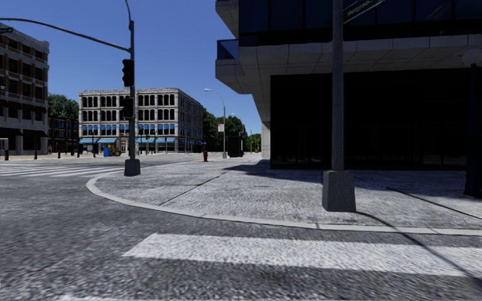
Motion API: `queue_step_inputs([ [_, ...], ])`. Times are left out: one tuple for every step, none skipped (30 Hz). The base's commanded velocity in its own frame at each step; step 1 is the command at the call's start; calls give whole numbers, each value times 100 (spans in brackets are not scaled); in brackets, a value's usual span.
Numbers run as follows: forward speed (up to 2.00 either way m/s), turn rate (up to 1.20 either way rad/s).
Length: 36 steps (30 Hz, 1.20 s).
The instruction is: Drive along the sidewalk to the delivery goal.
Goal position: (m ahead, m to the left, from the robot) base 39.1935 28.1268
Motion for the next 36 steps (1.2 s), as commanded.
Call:
queue_step_inputs([
  [200, -4],
  [200, -10],
  [200, -13],
  [200, -13],
  [200, -16],
  [200, -20],
  [200, -26],
  [200, -26],
  [200, -29],
  [200, -30],
  [200, -30],
  [200, -30],
  [200, -30],
  [200, -20],
  [200, -7],
  [200, 0],
  [200, 0],
  [200, 0],
  [200, 0],
  [195, 0],
  [195, 0],
  [184, 0],
  [170, 0],
  [162, 0],
  [162, 0],
  [157, 0],
  [152, 0],
  [150, 0],
  [150, 0],
  [150, 0],
  [150, 0],
  [150, 0],
  [150, 0],
  [150, 0],
  [150, 0],
  [150, 0],
])
